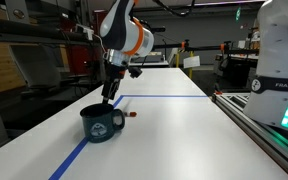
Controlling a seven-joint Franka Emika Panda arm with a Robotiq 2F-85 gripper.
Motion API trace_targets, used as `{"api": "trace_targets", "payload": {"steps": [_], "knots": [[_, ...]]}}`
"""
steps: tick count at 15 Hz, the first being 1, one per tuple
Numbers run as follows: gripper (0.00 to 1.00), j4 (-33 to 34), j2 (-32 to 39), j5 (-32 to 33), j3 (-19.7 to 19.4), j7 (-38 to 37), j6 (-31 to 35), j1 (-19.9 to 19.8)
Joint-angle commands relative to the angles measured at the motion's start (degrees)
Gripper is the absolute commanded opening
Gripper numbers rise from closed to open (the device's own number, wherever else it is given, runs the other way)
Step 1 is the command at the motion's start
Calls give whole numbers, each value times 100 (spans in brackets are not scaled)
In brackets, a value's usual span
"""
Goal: Remove the marker from the cup and put it on the table
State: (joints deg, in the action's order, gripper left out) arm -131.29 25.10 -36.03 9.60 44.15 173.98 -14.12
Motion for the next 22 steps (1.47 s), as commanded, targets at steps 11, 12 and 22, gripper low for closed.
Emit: {"api": "trace_targets", "payload": {"steps": [11,12,22], "knots": [[100,-454,-2178,2323,-1052,-2902,-2668,906],[100,-379,-1847,2025,-981,-2471,-2295,831],[100,-387,-2051,2169,-1032,-2742,-2568,888]]}}
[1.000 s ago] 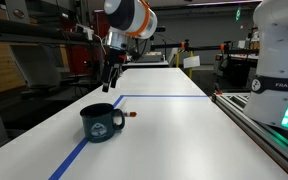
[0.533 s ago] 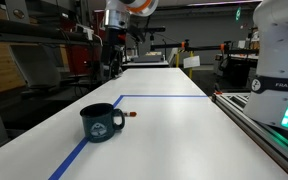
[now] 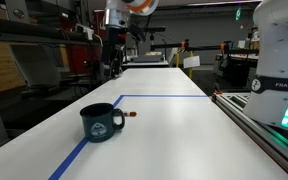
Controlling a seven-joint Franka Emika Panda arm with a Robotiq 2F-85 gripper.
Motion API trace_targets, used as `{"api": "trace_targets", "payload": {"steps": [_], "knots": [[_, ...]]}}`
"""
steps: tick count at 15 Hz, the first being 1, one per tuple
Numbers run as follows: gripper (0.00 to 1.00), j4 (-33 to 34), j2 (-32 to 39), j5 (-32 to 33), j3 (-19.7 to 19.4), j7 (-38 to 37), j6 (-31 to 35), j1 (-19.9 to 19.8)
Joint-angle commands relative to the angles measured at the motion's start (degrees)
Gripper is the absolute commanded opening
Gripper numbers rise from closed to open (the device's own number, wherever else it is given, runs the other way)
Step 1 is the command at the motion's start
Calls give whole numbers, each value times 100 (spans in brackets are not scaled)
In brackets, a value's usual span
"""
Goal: Remove the marker from the cup and put it on the table
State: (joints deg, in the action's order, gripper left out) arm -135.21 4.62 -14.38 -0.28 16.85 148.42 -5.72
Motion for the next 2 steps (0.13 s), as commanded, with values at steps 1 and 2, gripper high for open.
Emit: {"api": "trace_targets", "payload": {"steps": [1,2], "knots": [[100,5,-4,5,-45,-11,-11,48],[100,5,-4,5,-46,-12,-12,48]]}}
